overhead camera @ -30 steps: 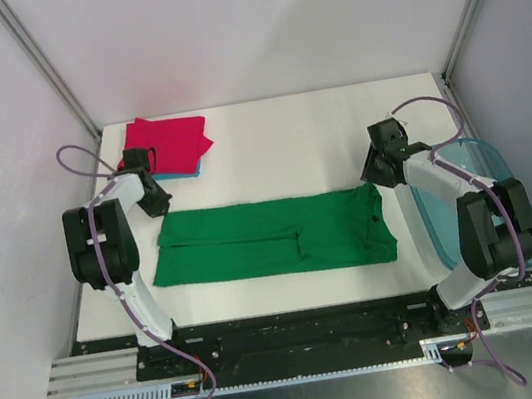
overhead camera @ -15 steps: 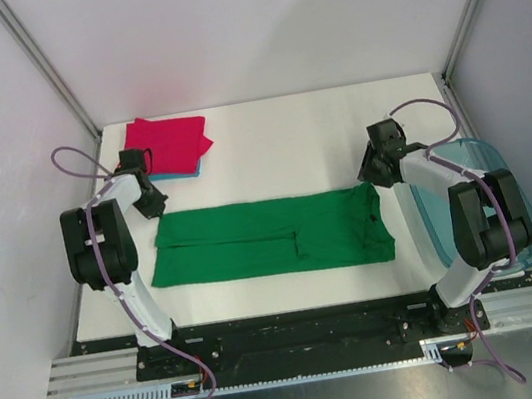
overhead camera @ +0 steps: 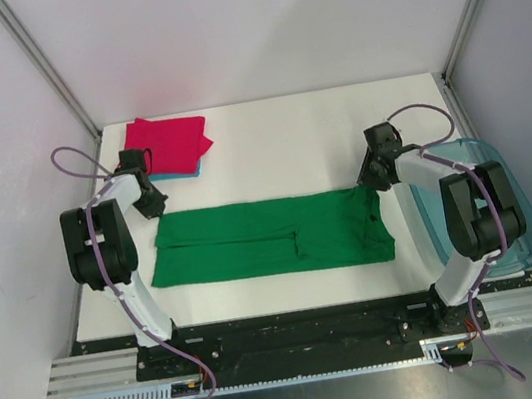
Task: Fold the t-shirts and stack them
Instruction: Fold the other side of the tshirt into a rectangle
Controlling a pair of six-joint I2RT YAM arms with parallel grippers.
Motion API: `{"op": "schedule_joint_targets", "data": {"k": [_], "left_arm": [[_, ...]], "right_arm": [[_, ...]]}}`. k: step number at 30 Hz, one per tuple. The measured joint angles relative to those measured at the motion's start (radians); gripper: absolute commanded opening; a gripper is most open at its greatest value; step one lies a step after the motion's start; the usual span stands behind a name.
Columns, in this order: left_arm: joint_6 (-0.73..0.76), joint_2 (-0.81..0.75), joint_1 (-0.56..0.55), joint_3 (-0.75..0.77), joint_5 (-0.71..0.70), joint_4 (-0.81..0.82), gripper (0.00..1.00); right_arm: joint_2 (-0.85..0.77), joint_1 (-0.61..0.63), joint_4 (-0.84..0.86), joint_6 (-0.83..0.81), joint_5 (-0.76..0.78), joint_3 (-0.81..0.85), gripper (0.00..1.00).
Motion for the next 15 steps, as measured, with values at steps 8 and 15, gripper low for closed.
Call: {"op": "schedule_joint_targets", "data": {"k": [8, 15], "left_arm": [[0.0, -0.003, 0.0, 0.0, 0.0, -0.001, 0.0], [0.0, -0.017, 0.003, 0.0, -0.008, -0.008, 0.0]], "right_arm": [[0.027, 0.0, 0.006, 0.026, 0.015, 0.0, 0.01], [0.009, -0.008, 0.005, 0.04, 0.069, 0.0, 0.0]]}}
